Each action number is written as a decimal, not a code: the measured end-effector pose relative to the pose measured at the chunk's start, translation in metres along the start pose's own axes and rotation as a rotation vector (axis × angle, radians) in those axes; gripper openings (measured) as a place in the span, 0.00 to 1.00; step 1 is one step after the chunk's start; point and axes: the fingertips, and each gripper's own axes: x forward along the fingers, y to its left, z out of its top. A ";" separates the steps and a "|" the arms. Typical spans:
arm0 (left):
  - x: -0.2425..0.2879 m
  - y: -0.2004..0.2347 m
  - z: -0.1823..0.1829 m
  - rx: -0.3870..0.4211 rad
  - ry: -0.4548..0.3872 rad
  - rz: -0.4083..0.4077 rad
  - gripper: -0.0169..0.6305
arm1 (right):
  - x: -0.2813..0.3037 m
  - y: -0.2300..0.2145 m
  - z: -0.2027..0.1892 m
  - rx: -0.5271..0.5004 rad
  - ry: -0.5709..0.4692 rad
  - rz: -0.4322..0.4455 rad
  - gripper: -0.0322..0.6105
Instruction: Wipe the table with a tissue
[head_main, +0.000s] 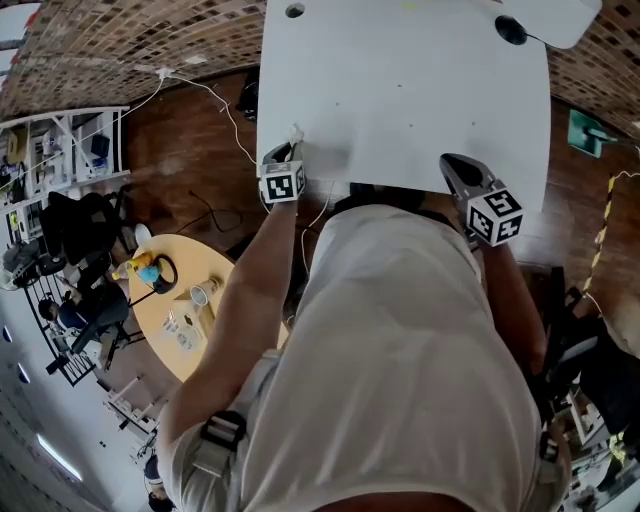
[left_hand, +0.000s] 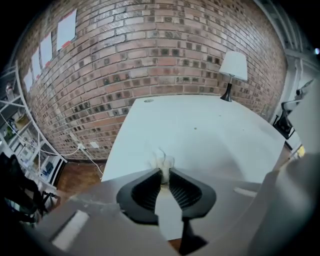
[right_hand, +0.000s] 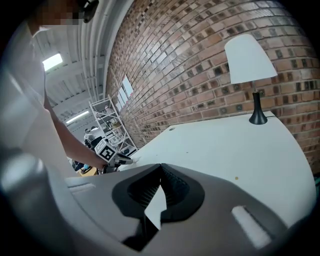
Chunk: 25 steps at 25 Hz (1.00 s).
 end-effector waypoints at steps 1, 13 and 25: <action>0.003 -0.002 -0.004 0.016 0.005 0.009 0.12 | -0.001 -0.001 0.000 0.008 -0.002 -0.011 0.06; 0.010 -0.075 0.005 0.068 0.017 -0.175 0.11 | 0.010 0.005 -0.003 0.026 0.000 -0.020 0.06; -0.007 -0.212 0.029 0.165 -0.015 -0.514 0.11 | -0.017 -0.005 -0.008 0.048 -0.031 -0.050 0.06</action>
